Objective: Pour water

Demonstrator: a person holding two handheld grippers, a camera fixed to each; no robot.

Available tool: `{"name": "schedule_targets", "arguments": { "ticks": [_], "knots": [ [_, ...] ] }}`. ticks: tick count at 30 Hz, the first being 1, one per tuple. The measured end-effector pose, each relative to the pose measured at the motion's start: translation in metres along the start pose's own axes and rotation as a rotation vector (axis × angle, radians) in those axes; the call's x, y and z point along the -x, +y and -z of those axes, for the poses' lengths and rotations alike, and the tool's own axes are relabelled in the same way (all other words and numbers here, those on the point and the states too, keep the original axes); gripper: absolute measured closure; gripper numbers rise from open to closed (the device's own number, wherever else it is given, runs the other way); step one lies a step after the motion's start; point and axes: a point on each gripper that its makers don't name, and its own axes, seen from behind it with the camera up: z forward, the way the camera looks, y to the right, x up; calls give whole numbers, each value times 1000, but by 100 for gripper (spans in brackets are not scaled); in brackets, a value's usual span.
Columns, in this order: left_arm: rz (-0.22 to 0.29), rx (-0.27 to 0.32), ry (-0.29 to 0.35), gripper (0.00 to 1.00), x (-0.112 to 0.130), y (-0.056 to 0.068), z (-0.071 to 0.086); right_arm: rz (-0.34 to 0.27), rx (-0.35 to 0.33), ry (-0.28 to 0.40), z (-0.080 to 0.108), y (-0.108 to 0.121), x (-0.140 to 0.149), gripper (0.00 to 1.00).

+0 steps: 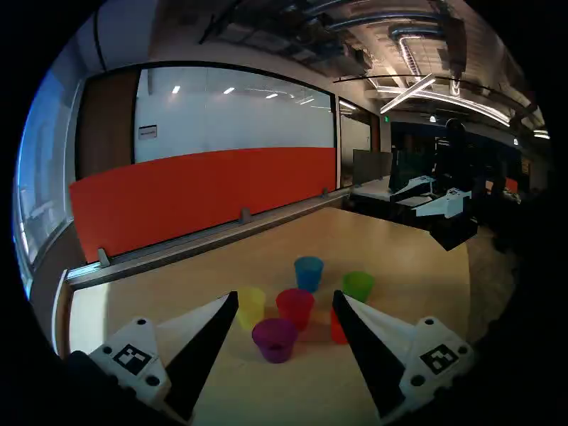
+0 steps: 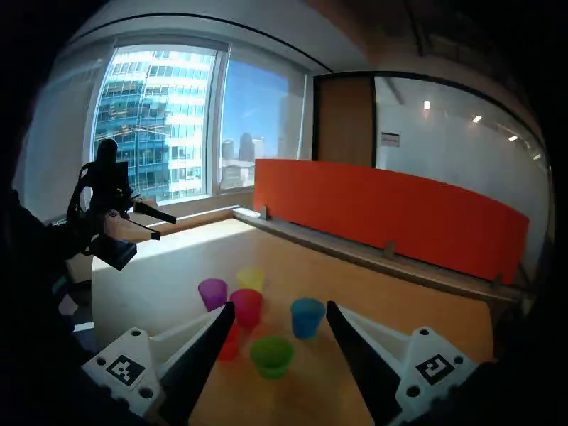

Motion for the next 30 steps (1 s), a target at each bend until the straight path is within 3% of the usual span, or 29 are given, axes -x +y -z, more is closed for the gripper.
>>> {"name": "schedule_targets", "arguments": {
  "ticks": [16, 30],
  "knots": [
    [-7, 53, -55, 1, 22, 2, -31, -4, -36, -82, -25, 4, 50, 0],
    [-14, 105, -119, 1, 47, 4, -72, 6, -54, -165, -54, 9, 100, 0]
  ]
}}
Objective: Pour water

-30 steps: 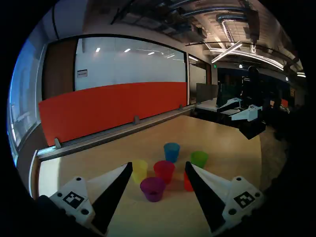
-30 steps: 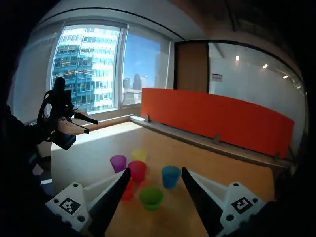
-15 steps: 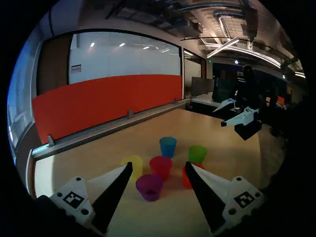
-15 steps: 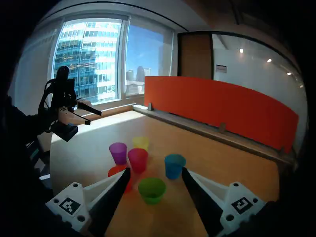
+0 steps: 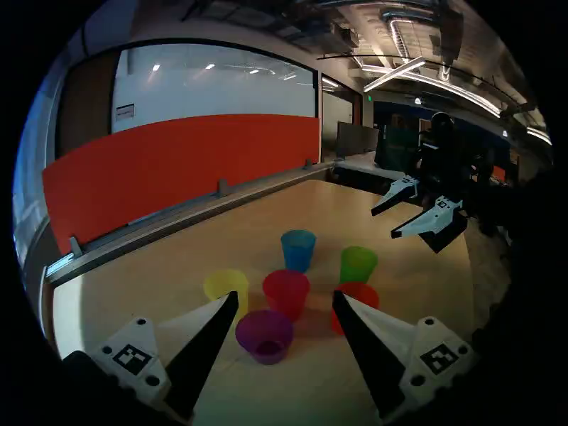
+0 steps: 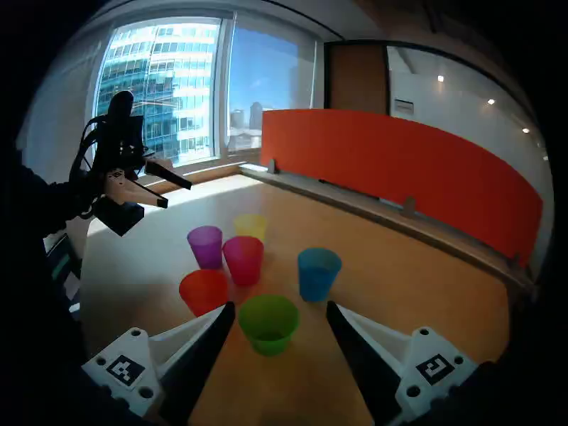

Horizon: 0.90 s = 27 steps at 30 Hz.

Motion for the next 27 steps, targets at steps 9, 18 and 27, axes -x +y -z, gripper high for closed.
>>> {"name": "schedule_targets", "arguments": {
  "ticks": [9, 18, 27],
  "knots": [
    [-4, 27, -22, 1, 3, -3, -25, -11, -19, -36, -19, 1, 20, 0],
    [-9, 37, -35, 1, 5, -5, -38, 3, -32, -65, -29, 0, 32, 0],
    [-18, 48, -41, 1, 1, -5, -49, 15, -57, -87, -41, -8, 37, 0]
  ]
}}
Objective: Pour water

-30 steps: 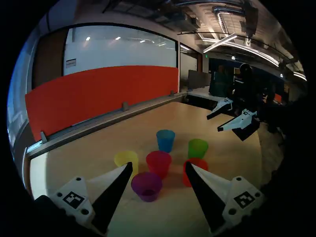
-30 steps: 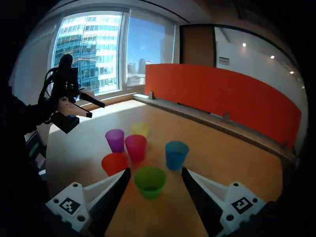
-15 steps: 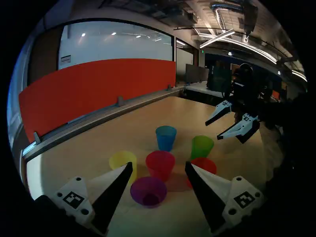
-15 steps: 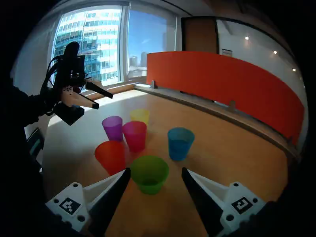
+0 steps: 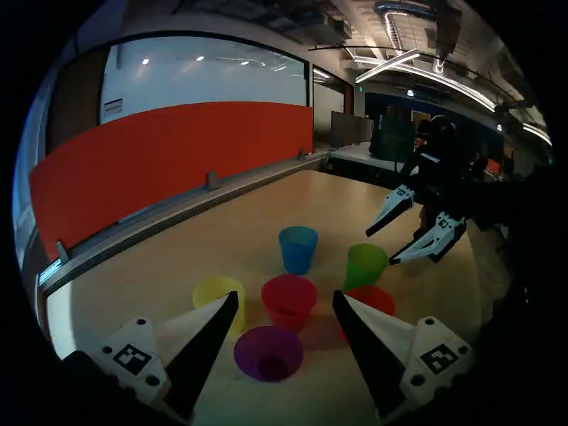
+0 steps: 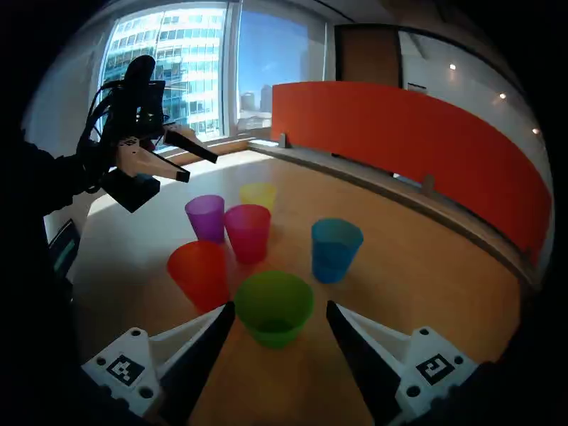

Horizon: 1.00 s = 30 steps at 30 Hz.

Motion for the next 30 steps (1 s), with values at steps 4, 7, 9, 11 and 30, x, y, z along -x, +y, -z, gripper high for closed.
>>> {"name": "schedule_targets", "arguments": {
  "ticks": [4, 7, 9, 11, 30],
  "knots": [
    [-2, 8, -5, 1, -1, 0, -7, 3, -11, -10, -6, -3, 1, 0],
    [-4, 16, -8, 1, -3, 0, -12, 5, -19, -19, -11, -6, 3, 0],
    [-7, 20, -12, 1, -3, 0, -16, 10, -22, -27, -15, -6, 5, 0],
    [-9, 24, -15, 1, -3, 0, -19, 18, -22, -34, -18, -6, 7, 0],
    [-30, 36, -30, 1, -9, 3, -34, 24, -36, -55, -41, -8, 19, 7]
  ]
}}
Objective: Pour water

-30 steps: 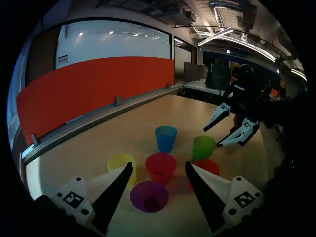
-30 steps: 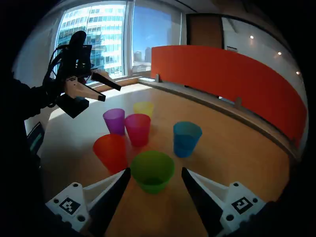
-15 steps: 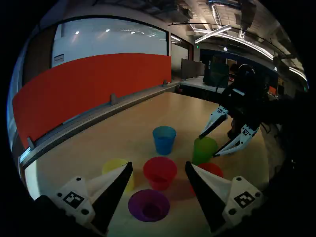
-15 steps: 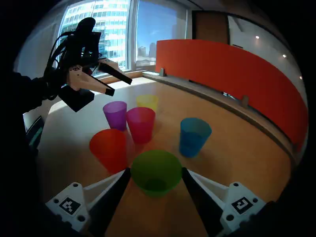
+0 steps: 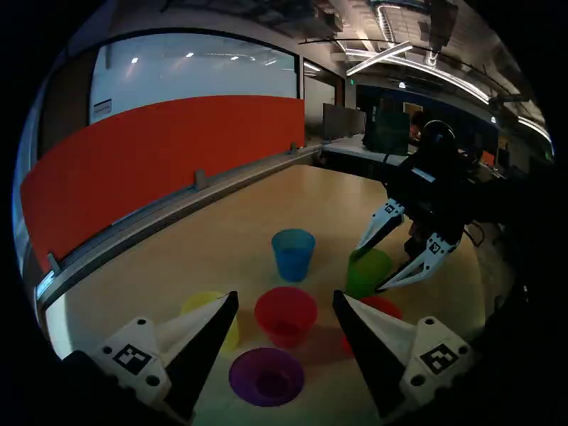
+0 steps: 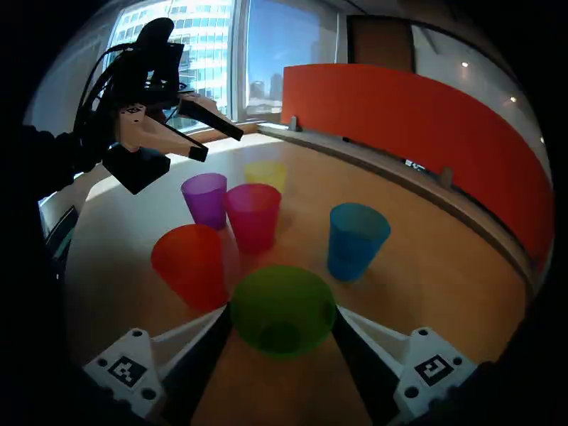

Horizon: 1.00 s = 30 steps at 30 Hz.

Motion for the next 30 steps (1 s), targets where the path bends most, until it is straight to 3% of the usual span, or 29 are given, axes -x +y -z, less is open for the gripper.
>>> {"name": "schedule_targets", "arguments": {
  "ticks": [11, 17, 30],
  "knots": [
    [-7, -1, -7, 1, 0, 1, -2, -17, 5, 20, 11, 2, -10, 8],
    [-15, 3, -19, 1, 1, 4, -6, -14, 28, 42, 29, 5, -20, 8],
    [-12, 12, -54, 1, -1, 8, -21, -32, 83, 154, 74, 14, -56, 8]
  ]
}}
